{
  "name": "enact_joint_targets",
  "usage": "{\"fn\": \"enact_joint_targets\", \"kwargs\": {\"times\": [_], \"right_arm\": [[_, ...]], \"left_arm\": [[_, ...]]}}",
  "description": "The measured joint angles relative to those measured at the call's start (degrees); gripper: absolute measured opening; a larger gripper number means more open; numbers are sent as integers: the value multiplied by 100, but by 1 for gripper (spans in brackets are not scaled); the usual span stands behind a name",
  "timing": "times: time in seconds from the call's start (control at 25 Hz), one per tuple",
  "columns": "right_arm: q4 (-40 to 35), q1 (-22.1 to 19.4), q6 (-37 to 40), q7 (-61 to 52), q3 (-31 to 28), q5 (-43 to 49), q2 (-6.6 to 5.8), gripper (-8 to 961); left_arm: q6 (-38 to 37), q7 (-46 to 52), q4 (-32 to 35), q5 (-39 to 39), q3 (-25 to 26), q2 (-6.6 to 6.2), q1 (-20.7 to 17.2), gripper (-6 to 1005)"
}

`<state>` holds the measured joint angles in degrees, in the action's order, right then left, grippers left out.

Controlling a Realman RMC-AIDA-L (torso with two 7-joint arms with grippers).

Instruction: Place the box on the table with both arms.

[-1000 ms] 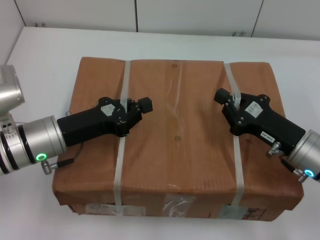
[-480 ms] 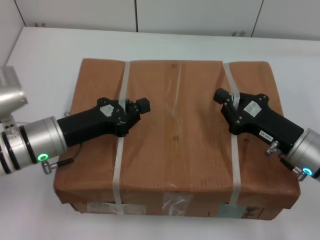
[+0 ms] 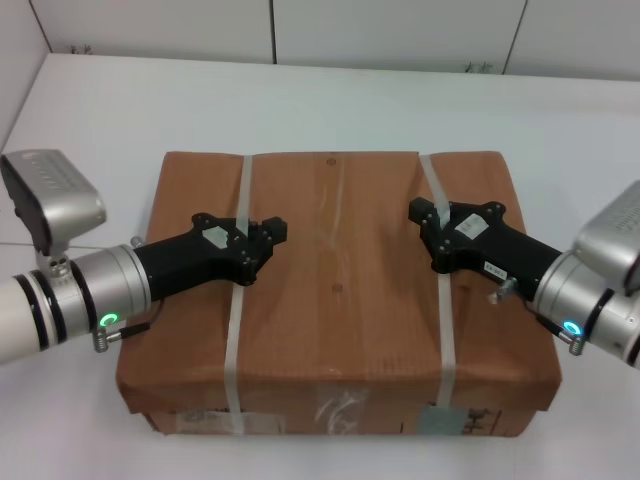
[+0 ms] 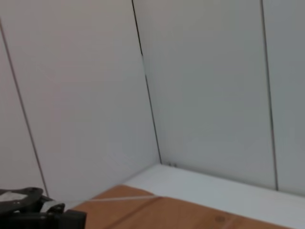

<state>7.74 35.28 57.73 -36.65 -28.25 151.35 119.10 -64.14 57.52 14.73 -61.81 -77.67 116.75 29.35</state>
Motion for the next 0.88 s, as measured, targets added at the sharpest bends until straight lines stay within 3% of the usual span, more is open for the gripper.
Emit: {"fn": "enact_joint_targets", "kwargs": {"times": [0.52, 0.88], "right_arm": [[530, 172, -1662, 106, 93, 15, 0, 16], [589, 158, -1787, 76, 119, 1, -1, 15]], "left_arm": [[1047, -330, -382, 6, -295, 66, 393, 42], [1148, -331, -426, 15, -362, 76, 380, 48]]}}
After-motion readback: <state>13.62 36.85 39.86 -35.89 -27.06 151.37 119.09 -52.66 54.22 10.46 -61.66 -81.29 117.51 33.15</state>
